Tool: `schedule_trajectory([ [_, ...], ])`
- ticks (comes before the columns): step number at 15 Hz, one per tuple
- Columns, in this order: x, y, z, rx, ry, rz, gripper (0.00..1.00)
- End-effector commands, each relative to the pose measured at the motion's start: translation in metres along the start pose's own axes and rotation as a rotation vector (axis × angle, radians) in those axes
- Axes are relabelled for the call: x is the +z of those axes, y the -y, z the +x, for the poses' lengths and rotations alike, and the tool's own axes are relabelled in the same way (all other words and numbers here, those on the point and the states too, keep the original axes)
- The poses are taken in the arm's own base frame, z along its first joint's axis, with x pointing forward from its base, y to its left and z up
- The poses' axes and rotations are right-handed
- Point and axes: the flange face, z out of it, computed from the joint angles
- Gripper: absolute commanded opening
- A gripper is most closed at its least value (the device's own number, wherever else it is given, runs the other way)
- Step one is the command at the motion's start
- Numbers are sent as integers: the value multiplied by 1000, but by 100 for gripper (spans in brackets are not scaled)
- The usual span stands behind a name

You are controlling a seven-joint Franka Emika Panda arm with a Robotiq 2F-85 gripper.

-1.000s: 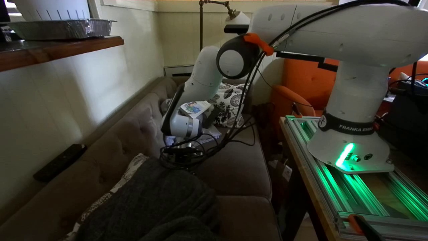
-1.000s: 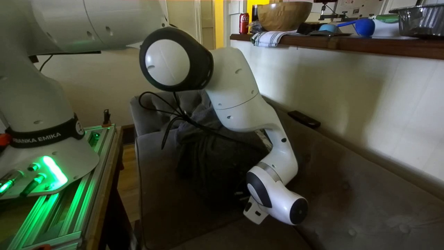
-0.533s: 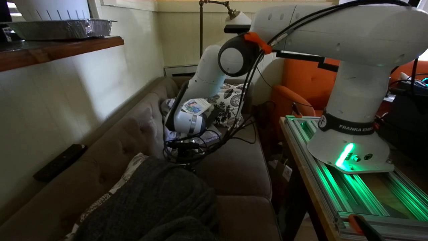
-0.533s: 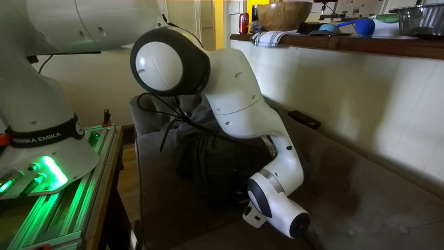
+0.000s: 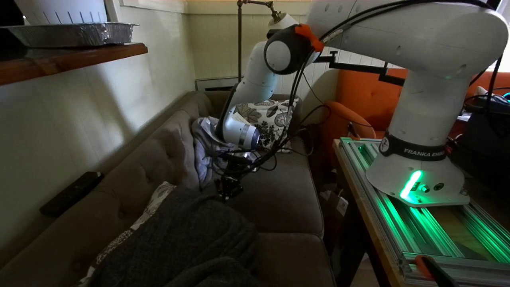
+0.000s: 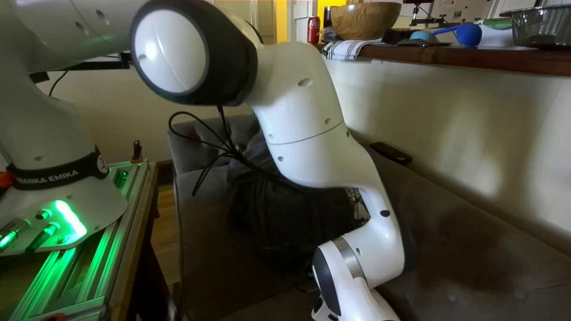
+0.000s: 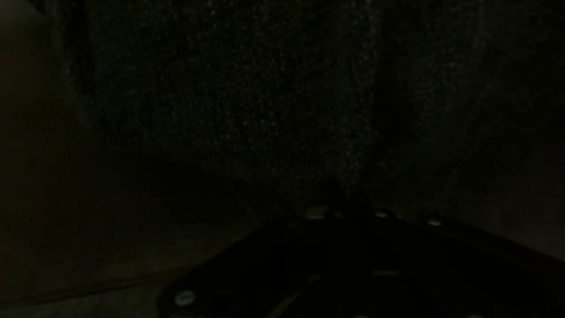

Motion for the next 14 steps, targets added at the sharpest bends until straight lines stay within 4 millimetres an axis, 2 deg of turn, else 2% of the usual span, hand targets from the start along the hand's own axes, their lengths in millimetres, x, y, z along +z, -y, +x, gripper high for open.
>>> schedule_trajectory([
  [1, -53, -16, -26, -25, -161, 97, 1],
  [5, -92, -31, -55, -60, -337, 207, 1],
  [8, -115, -42, -88, -101, -441, 304, 1],
  [10, -109, -51, -117, -96, -363, 256, 1],
  [12, -91, -61, -141, -84, -281, 179, 1],
  [13, -79, -59, -146, -98, -248, 136, 29],
  [14, -69, -58, -152, -105, -218, 100, 30],
])
